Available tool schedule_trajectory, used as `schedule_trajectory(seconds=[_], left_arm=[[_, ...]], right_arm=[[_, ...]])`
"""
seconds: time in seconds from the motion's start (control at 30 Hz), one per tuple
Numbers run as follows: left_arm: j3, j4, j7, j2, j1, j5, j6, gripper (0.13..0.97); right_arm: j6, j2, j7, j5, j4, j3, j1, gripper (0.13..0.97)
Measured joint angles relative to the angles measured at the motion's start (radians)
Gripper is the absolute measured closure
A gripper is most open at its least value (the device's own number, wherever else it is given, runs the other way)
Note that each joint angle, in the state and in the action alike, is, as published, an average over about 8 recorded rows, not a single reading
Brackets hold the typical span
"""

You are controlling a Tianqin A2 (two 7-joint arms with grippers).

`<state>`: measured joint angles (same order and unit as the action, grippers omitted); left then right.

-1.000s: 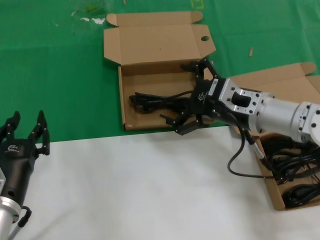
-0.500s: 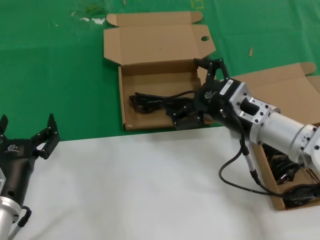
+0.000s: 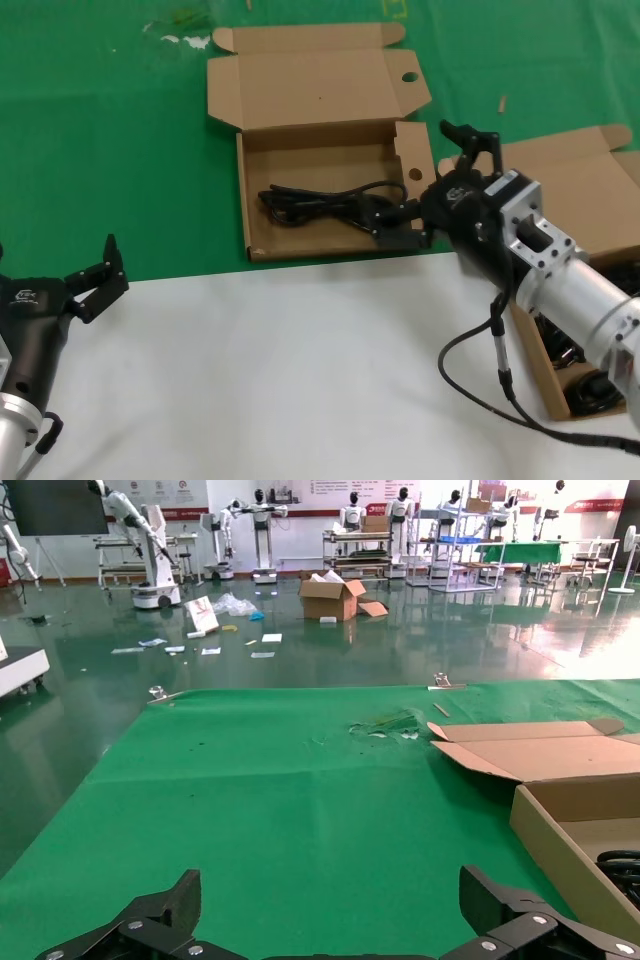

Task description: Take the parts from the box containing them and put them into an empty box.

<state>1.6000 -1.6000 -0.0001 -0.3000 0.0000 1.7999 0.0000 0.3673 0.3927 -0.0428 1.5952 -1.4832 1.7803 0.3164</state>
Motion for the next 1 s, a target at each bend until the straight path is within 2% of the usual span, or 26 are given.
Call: schedule_trajectory(seconds=[0.27,0.57,1.0], left_arm=[[0.0,0.0,0.0,0.0,0.0,0.0,0.0,0.161],[0.0,0.0,0.0,0.0,0.0,0.0,0.0,0.132],[0.0,0.0,0.0,0.0,0.0,0.0,0.0,0.132]], right_arm=[[-0.099,-0.025,0.012,0.055,-0.032,-0.049,-0.085,0.129],[-0.21,-0.053,0.025,0.117,-0.067,-0.103,-0.181,0.129],[-0.333,-0.084,0.039,0.186,-0.106,-0.164,-0.287,0.129]])
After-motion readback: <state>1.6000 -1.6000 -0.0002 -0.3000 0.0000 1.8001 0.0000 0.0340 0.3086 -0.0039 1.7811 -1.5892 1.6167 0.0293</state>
